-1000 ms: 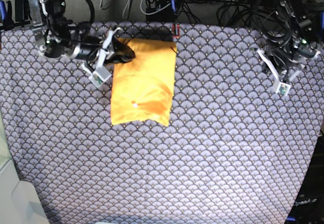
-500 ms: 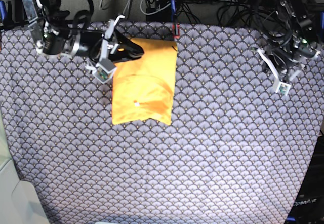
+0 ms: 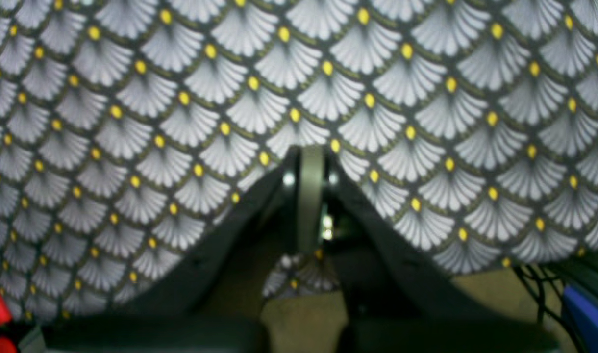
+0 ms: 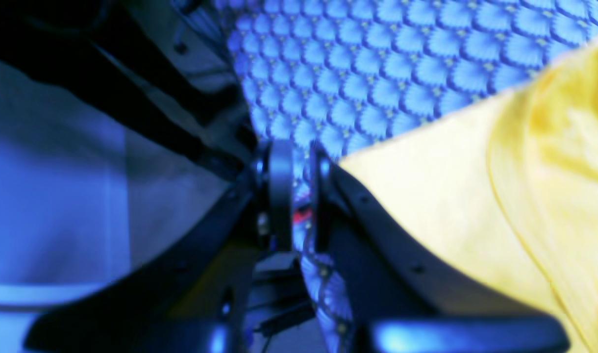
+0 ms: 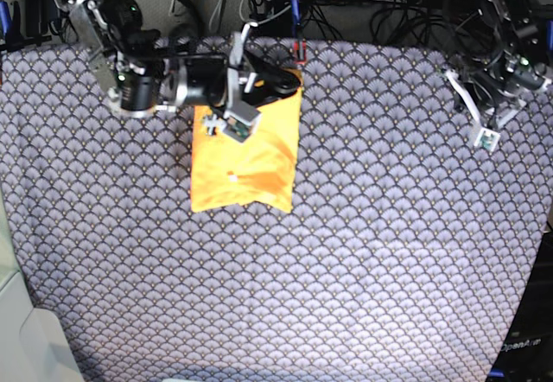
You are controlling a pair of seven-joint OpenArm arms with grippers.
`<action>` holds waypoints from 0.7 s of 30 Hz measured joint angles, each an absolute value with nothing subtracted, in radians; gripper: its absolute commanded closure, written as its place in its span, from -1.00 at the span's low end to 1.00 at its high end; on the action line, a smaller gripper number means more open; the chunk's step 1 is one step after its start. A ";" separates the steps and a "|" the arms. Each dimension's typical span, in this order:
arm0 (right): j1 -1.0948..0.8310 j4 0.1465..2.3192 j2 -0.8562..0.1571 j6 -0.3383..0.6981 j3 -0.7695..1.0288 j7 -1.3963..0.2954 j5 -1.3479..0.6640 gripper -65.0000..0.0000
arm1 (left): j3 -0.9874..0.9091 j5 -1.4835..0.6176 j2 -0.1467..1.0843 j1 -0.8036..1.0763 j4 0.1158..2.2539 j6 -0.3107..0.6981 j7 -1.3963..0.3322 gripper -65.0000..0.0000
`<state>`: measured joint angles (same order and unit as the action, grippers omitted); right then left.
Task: Fold the T-shirt properly
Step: 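Grasp the bundle's collar end with the right gripper and tuck it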
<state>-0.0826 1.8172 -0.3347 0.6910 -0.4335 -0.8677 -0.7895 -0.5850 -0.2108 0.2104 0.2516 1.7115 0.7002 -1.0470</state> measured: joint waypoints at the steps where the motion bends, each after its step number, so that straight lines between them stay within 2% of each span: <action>1: -0.074 1.790 -0.332 0.691 -0.443 -0.870 -0.784 0.86 | -0.586 -0.210 0.211 0.262 1.721 0.700 -1.047 1.00; 4: -0.042 1.724 -0.321 0.691 -0.473 -0.873 -0.779 0.86 | -0.587 -0.207 0.211 0.280 1.756 0.700 -1.051 1.00; 15: 0.008 1.451 -0.322 0.691 -0.498 -0.698 -0.798 0.86 | -0.673 -0.207 0.203 0.287 1.773 0.700 -1.048 1.00; 21: 0.000 1.487 -0.342 0.690 -0.498 -0.710 -0.782 0.86 | -0.677 -0.210 0.202 0.307 1.772 0.700 -1.050 1.00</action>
<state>-0.0002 1.4872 -0.3420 0.6903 -0.4984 -0.7105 -0.7822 -0.6773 -0.2100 0.2020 0.3069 1.7721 0.7002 -1.0504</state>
